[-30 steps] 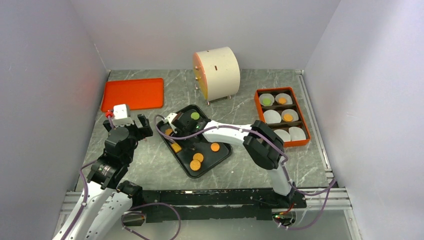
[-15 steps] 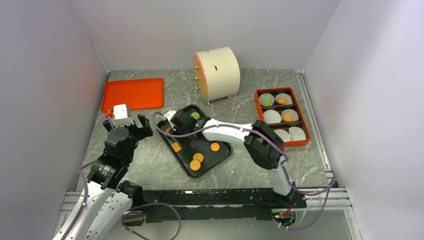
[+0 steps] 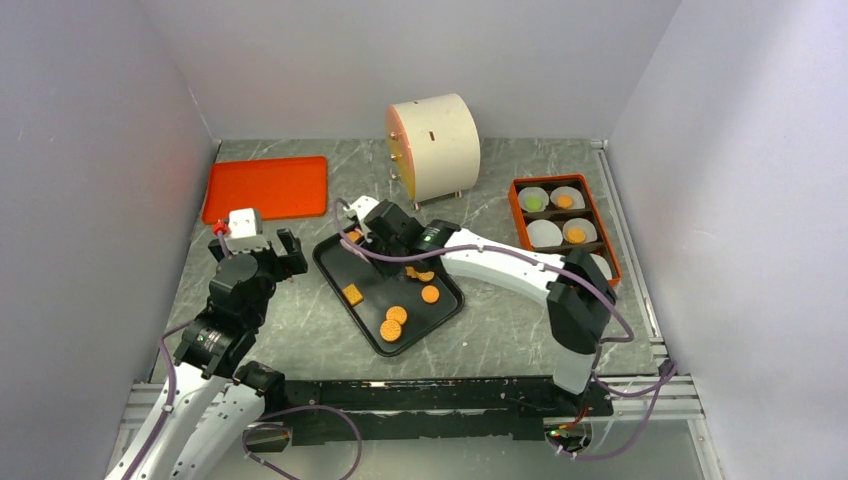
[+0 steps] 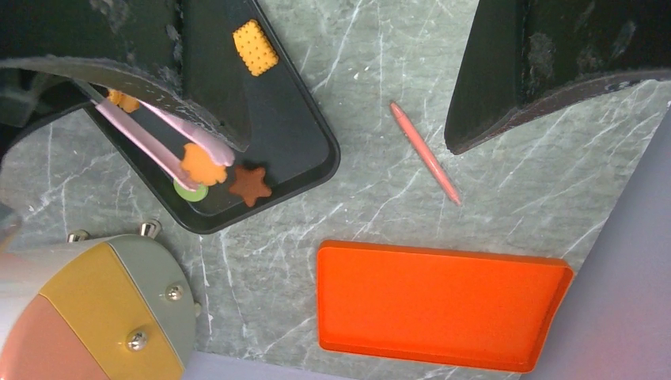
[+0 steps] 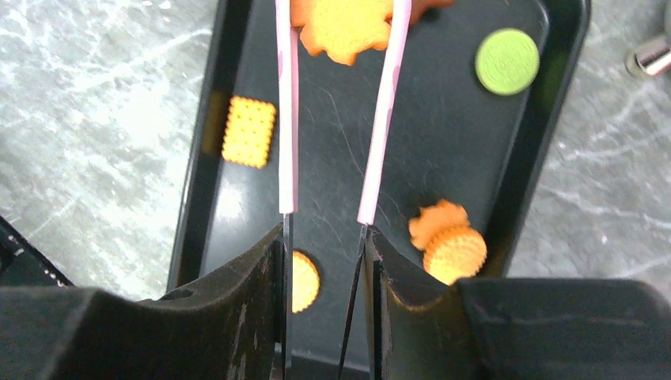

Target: Pack the cookies

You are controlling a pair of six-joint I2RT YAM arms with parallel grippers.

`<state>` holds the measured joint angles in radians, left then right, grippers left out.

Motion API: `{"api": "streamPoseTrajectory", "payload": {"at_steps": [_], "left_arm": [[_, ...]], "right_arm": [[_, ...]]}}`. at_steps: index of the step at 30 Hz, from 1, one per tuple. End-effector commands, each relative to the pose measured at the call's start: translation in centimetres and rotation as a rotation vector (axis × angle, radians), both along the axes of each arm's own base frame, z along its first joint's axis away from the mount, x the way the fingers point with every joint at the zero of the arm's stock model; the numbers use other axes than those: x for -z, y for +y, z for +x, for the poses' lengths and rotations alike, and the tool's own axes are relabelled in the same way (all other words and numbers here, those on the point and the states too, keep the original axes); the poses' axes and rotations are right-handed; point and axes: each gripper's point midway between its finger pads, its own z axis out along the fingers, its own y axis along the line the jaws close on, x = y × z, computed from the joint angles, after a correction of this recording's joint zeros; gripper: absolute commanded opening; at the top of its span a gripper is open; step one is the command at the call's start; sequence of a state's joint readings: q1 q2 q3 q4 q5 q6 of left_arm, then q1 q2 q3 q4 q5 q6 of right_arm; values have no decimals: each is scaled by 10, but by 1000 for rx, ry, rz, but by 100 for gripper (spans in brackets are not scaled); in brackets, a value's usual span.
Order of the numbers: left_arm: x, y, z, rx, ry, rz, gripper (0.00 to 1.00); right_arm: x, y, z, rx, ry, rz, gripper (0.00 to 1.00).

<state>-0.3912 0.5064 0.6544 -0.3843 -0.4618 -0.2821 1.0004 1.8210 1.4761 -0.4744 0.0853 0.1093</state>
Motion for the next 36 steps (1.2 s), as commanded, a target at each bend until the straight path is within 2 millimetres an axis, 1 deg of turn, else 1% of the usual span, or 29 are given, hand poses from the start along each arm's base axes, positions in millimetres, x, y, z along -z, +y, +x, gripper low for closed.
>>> {"api": "streamPoseTrajectory", "payload": {"at_steps": [1, 6, 11, 15, 18, 20, 23, 27, 32, 34, 36], "left_arm": [[-19, -9, 2, 53, -60, -23, 96], [-19, -17, 3, 98, -64, -24, 96], [-20, -20, 3, 115, -68, -24, 96], [-19, -22, 3, 127, -66, -22, 96], [-19, -23, 4, 133, -65, -22, 96], [-18, -23, 4, 133, -63, -21, 96], [-19, -23, 4, 132, -64, -21, 96], [-18, -22, 4, 127, -61, -21, 96], [-17, -23, 4, 130, -60, -21, 96], [-18, -23, 4, 130, -62, -22, 96], [-17, -23, 4, 128, -60, -21, 96]], "right_arm": [[-20, -34, 1, 95, -3, 9, 23], [-31, -71, 4, 187, 13, 12, 22], [-38, -110, 9, 301, 45, 26, 21], [-45, -147, 13, 395, 54, 38, 21], [-44, -176, 17, 470, 70, 46, 21], [-44, -198, 22, 537, 83, 50, 21], [-47, -224, 30, 619, 80, 77, 21], [-45, -261, 40, 760, 77, 84, 21], [-41, -304, 47, 906, 69, 107, 21], [-36, -317, 49, 948, 78, 117, 21], [-28, -328, 50, 988, 100, 122, 21]]}}
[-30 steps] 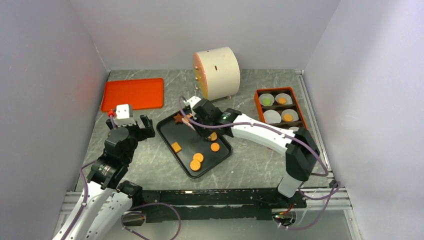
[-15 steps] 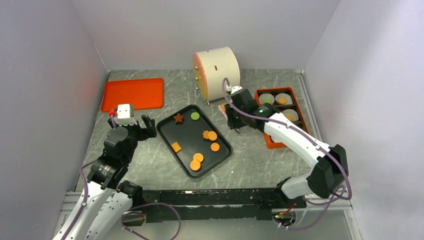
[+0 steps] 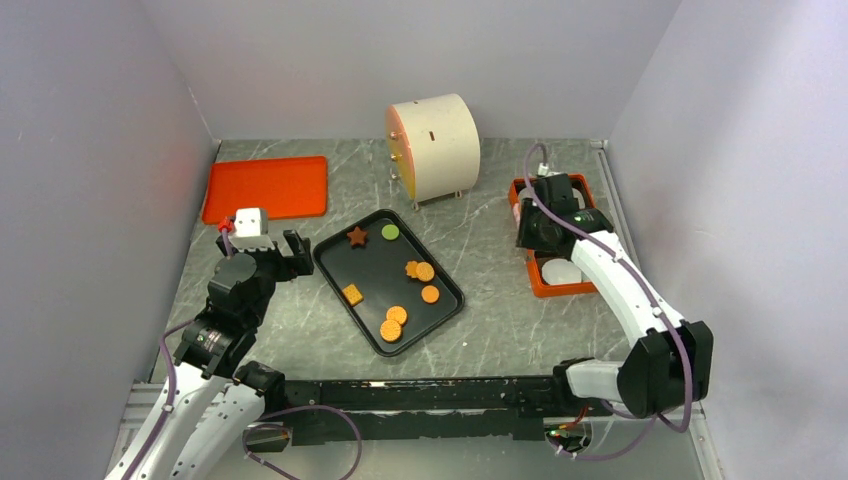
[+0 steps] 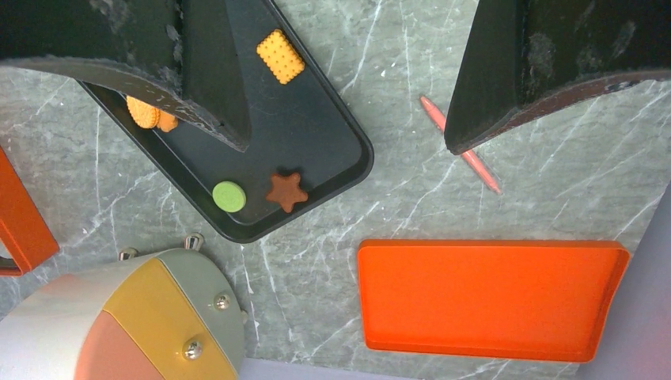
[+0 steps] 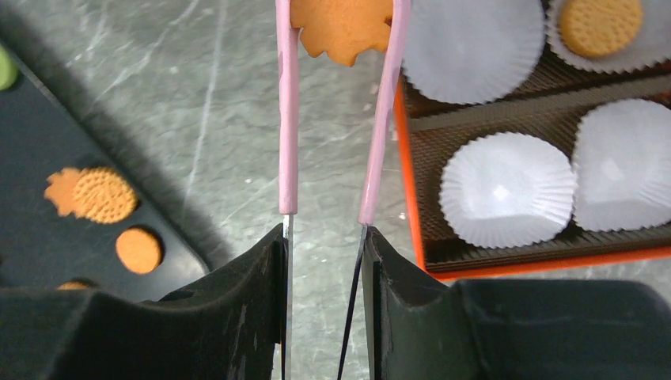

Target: Pack the cookies

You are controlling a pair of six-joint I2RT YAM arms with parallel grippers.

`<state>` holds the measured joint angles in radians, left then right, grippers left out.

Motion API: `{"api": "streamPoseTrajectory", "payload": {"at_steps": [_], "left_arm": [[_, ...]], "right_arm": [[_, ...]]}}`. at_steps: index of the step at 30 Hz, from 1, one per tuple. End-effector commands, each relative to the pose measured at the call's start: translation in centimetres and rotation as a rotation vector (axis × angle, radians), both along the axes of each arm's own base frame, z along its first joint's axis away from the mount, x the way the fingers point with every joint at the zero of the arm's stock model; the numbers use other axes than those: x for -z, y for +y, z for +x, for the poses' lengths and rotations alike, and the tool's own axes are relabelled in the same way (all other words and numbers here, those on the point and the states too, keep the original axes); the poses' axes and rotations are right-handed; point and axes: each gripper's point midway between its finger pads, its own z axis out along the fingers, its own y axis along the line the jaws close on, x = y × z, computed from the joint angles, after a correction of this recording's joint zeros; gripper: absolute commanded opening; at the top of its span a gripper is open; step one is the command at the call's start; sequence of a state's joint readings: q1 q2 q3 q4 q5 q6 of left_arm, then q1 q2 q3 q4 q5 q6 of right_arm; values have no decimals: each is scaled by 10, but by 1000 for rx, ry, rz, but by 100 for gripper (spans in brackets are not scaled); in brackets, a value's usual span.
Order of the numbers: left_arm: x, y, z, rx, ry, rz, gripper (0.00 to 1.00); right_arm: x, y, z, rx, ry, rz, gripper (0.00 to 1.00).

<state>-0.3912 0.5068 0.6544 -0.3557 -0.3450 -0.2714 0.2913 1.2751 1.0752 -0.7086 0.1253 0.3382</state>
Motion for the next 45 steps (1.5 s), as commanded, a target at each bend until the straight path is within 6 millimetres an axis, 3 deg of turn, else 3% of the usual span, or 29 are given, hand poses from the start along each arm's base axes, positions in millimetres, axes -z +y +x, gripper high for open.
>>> {"api": "streamPoseTrajectory", "payload": {"at_steps": [1, 7, 20, 30, 45], "left_arm": [[-13, -2, 3, 11, -45, 0, 96], [-13, -2, 3, 14, -46, 0, 96], [-13, -2, 2, 14, -46, 3, 96], [-13, -3, 2, 18, -45, 4, 96], [-13, -4, 2, 23, -47, 3, 96]], "right_arm": [[-1, -20, 9, 104, -41, 48, 21], [14, -42, 18, 223, -52, 65, 22], [50, -57, 34, 284, -13, 71, 26], [73, -59, 26, 270, 43, 56, 34], [70, -62, 22, 269, 24, 43, 45]]}}
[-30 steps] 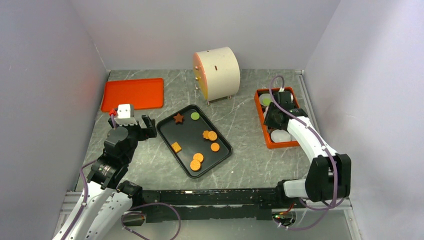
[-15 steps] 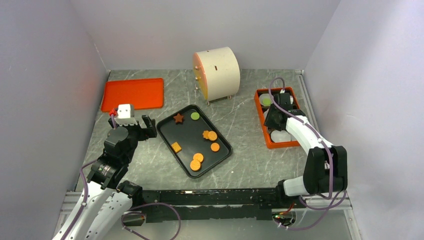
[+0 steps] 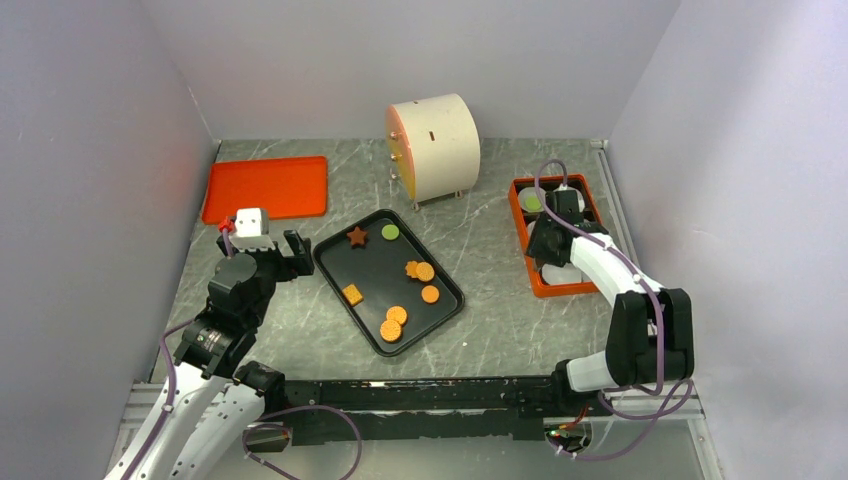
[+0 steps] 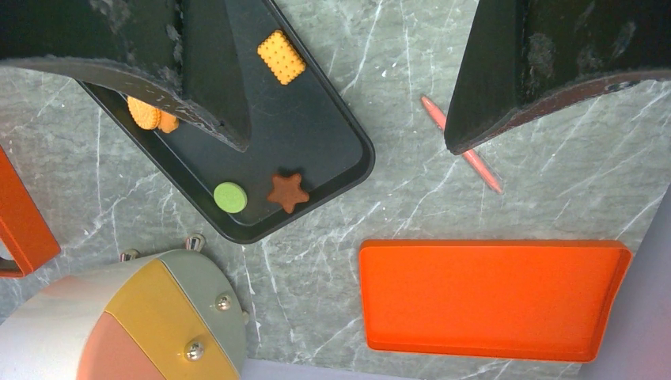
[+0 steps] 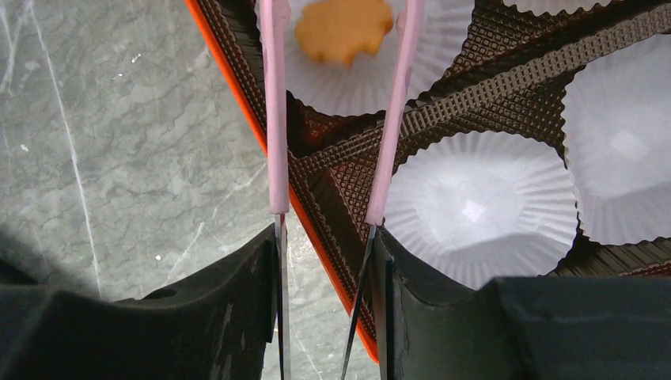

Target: Pack the cookies

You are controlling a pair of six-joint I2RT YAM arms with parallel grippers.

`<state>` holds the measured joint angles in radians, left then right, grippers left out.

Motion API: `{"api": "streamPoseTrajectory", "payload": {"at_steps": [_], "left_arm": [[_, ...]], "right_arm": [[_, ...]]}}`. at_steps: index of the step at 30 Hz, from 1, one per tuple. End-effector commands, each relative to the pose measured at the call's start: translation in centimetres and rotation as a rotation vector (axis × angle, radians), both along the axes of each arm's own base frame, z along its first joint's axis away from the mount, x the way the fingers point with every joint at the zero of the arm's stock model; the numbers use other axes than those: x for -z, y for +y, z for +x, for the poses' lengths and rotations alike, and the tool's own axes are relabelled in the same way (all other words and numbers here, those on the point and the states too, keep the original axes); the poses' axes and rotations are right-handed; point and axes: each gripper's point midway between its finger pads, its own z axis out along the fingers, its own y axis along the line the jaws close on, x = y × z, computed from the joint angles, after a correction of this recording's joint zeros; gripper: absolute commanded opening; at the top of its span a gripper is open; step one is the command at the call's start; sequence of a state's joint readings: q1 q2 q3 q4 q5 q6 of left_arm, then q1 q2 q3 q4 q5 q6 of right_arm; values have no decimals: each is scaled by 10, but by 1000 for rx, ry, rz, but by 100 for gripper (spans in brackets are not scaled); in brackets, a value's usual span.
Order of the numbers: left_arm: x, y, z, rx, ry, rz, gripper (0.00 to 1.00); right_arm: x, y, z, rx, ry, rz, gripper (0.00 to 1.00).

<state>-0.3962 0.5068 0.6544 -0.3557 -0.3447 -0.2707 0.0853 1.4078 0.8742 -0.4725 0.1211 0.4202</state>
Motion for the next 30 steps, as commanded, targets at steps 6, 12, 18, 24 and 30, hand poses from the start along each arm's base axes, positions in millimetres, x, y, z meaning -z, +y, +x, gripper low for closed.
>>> {"api": "streamPoseTrajectory", "payload": {"at_steps": [6, 12, 18, 24, 30], "left_arm": [[-13, -3, 3, 16, -46, 1, 96], [-13, -3, 3, 17, -43, 2, 96], [-12, -3, 4, 18, -39, 4, 96], [-10, -3, 5, 16, -34, 6, 96], [-10, -4, 5, 19, -32, 7, 96]], "right_arm": [[-29, 0, 9, -11, -112, 8, 47], [-50, 7, 8, -35, -179, 13, 47], [-69, 36, 6, -133, -209, -2, 45], [-84, 81, -3, -292, -201, -17, 42], [-91, 133, -21, -494, -173, 19, 41]]}}
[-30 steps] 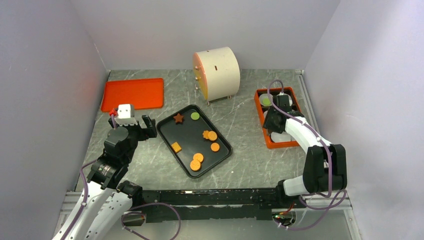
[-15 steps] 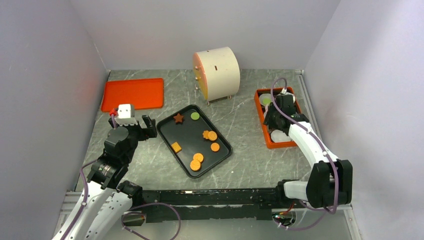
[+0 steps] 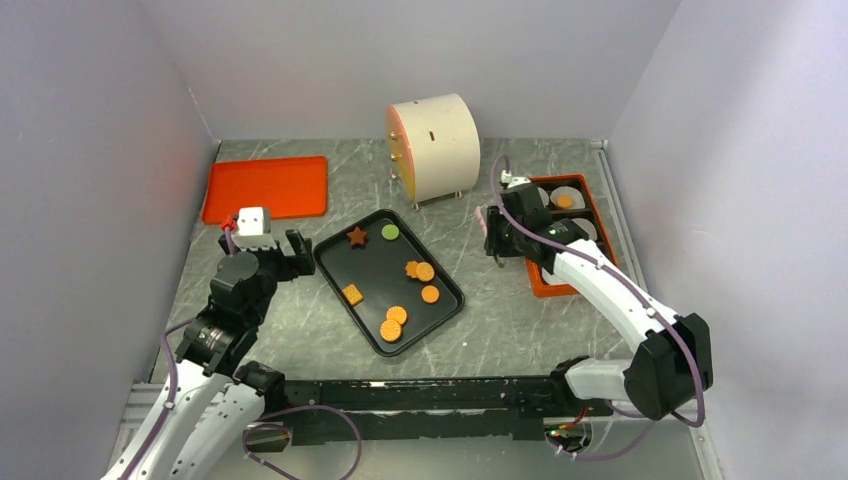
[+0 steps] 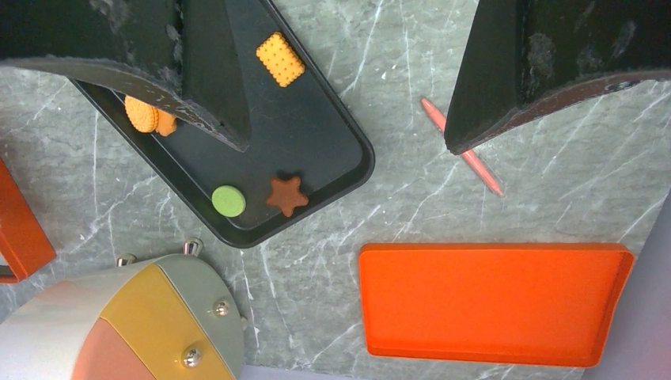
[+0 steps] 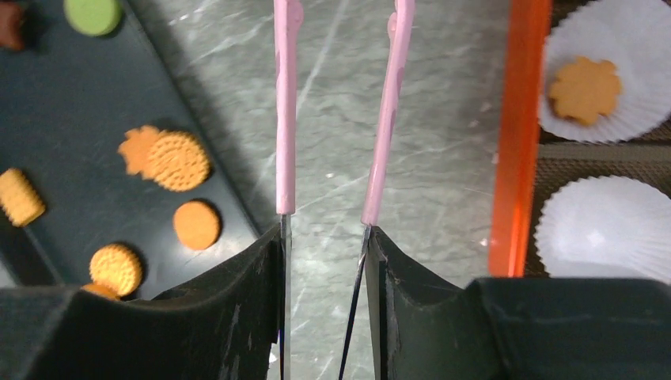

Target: Pack the cookies

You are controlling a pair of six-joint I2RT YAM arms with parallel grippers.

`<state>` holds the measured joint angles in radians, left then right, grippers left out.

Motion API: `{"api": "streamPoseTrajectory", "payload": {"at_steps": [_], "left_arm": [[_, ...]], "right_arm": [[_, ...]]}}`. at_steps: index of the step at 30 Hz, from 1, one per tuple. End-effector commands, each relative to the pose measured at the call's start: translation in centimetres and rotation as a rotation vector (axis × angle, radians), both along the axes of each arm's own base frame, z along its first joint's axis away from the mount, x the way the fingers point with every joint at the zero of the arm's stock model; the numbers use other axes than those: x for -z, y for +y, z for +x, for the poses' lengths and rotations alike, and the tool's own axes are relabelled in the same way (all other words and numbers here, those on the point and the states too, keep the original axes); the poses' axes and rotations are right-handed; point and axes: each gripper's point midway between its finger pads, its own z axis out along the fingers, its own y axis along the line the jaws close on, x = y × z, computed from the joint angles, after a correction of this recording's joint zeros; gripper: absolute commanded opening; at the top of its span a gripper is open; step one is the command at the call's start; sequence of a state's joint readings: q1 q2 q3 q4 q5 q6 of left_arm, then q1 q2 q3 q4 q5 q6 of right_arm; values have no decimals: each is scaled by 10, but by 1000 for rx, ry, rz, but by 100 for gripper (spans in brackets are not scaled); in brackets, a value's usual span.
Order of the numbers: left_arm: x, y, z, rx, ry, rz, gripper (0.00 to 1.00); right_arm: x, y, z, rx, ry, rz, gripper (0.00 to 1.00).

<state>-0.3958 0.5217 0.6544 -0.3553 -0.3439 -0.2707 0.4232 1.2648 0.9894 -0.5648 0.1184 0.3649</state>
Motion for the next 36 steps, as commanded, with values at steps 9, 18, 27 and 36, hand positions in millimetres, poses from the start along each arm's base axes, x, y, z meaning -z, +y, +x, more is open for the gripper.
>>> {"api": "streamPoseTrajectory", "payload": {"at_steps": [9, 18, 27, 36], "left_arm": [[-13, -3, 4, 17, -42, 3, 96], [-12, -4, 5, 21, -40, 3, 96], [-12, -4, 4, 22, -40, 2, 96], [-12, -3, 4, 22, -42, 1, 96]], "right_arm": [[-3, 91, -48, -377, 94, 22, 40], [28, 109, -88, -507, 233, 18, 40], [45, 105, -93, -497, 274, -19, 40], [63, 105, -100, -491, 330, -18, 41]]}}
